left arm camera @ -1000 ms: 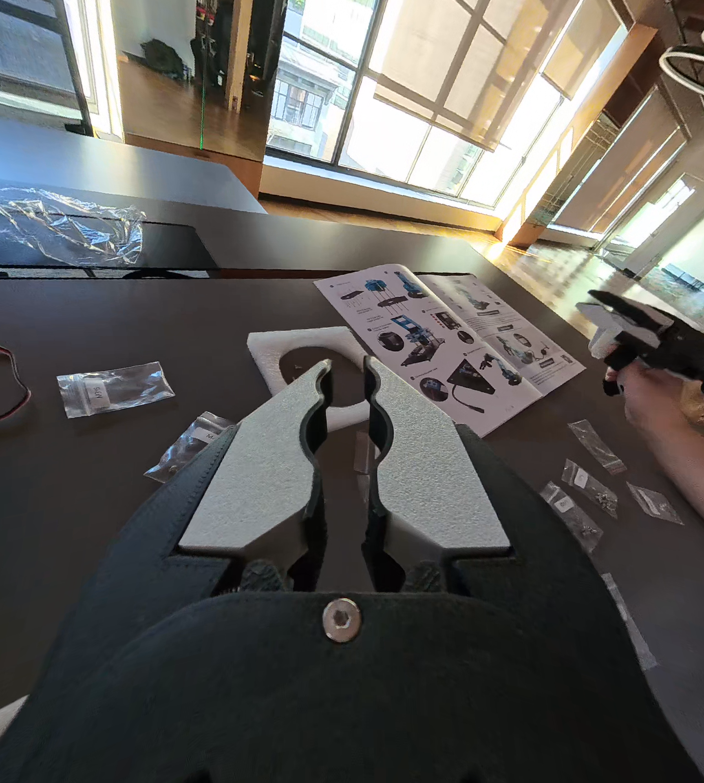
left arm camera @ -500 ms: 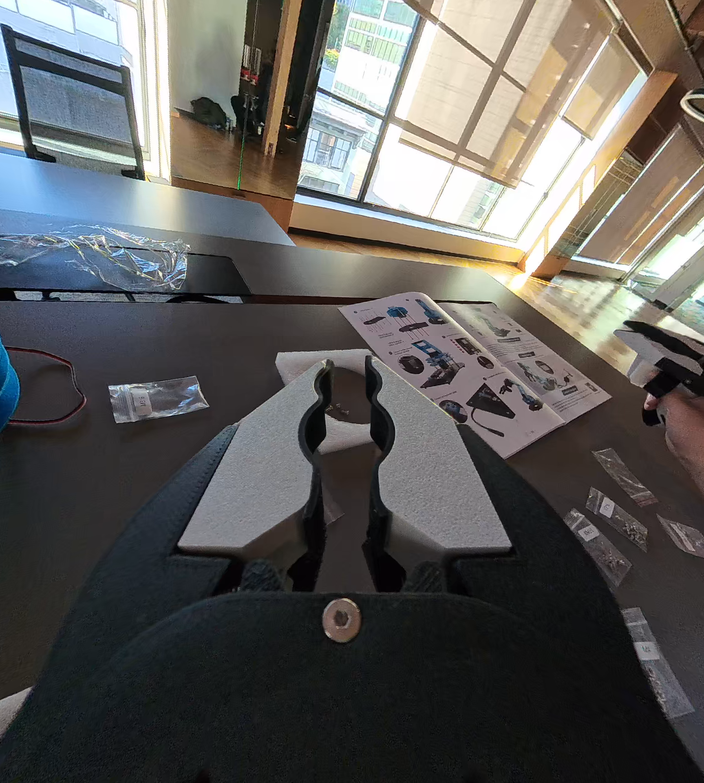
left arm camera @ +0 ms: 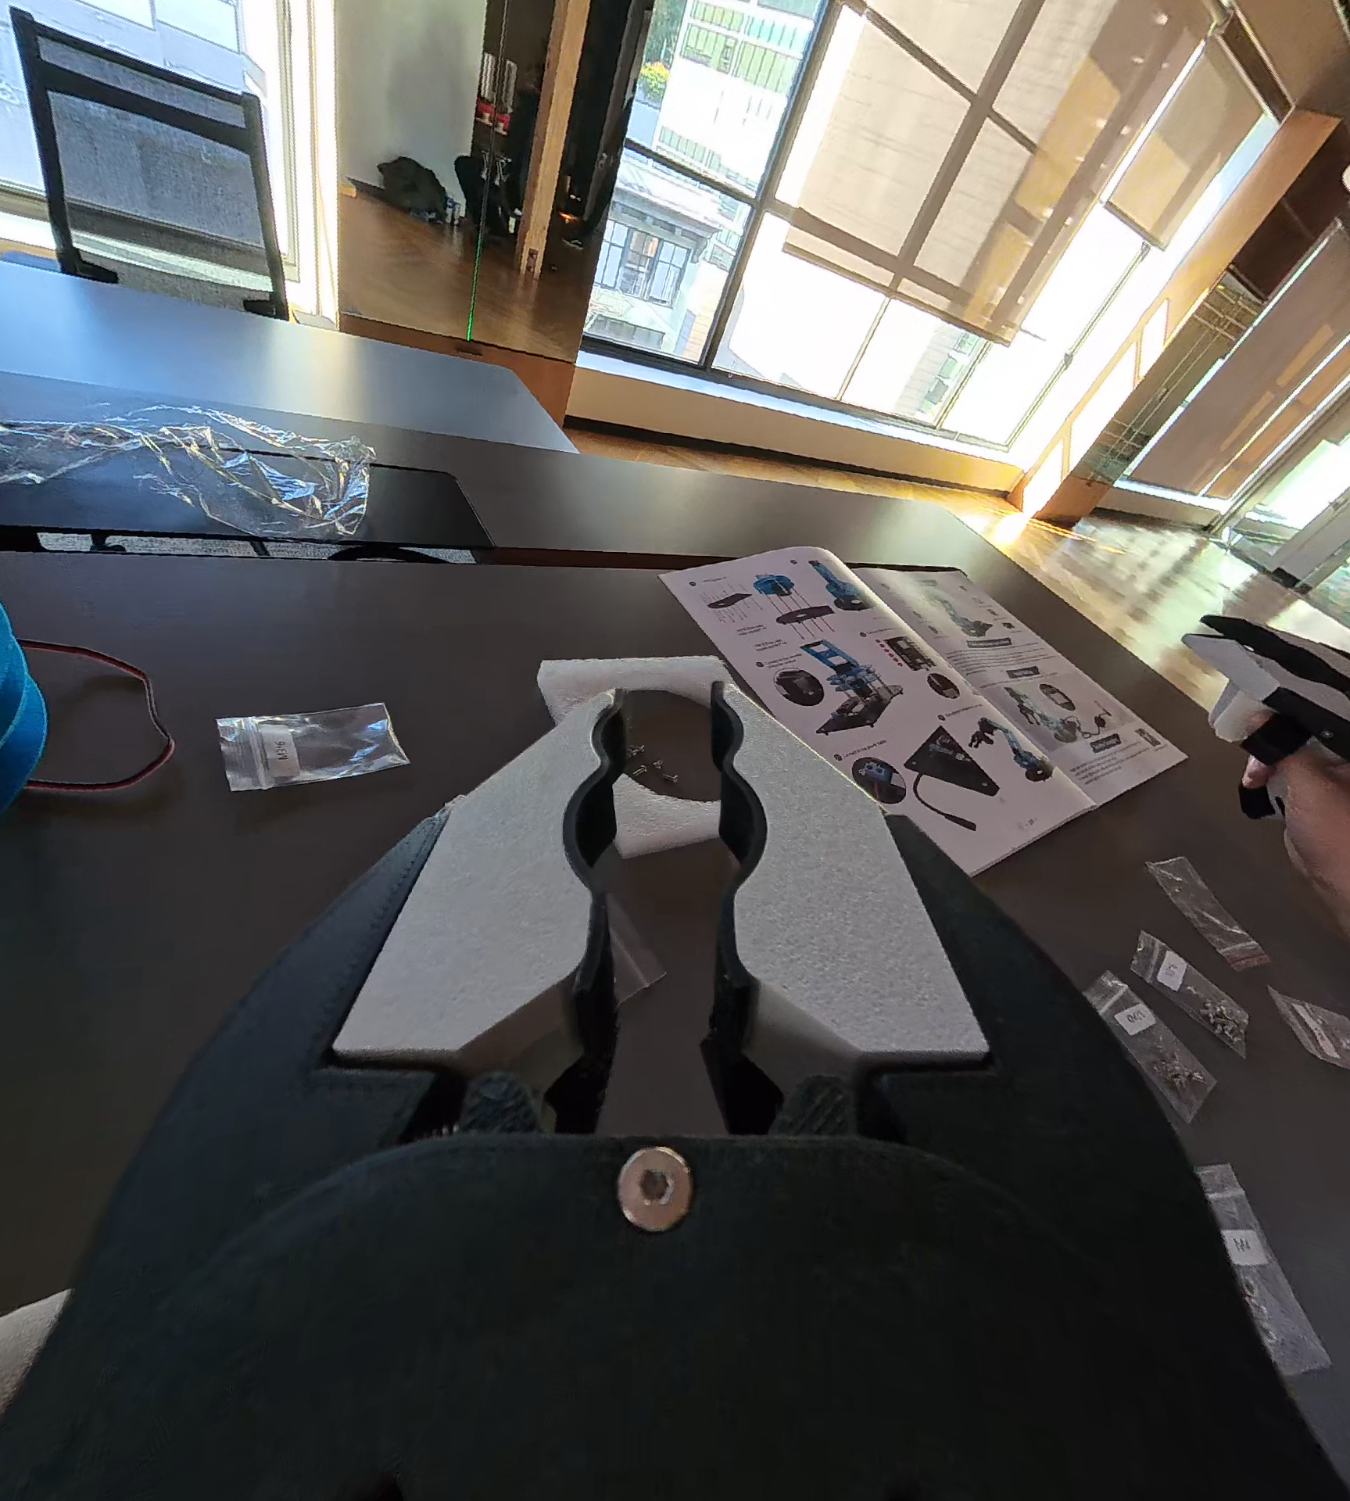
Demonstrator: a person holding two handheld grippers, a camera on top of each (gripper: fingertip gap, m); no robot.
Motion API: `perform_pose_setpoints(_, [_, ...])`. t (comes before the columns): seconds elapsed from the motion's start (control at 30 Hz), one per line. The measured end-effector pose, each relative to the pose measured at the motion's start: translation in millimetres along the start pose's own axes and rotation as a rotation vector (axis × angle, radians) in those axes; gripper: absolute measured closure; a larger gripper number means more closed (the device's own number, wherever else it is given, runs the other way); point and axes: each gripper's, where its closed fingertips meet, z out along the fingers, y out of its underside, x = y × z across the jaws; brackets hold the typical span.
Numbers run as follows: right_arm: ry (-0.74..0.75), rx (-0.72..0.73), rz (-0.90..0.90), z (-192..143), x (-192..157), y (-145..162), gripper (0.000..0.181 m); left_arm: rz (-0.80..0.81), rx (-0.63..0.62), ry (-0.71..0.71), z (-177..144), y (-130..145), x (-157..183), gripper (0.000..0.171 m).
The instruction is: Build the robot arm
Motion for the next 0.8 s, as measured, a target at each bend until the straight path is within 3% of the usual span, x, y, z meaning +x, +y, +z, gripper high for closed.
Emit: perform_pose_setpoints(0.8, [-0.016, -0.033, 0.011, 3.3, -2.4, 6.8, 0.154, -0.006, -0.020, 0.003, 2.0, 3.3, 0.8, 0.152])
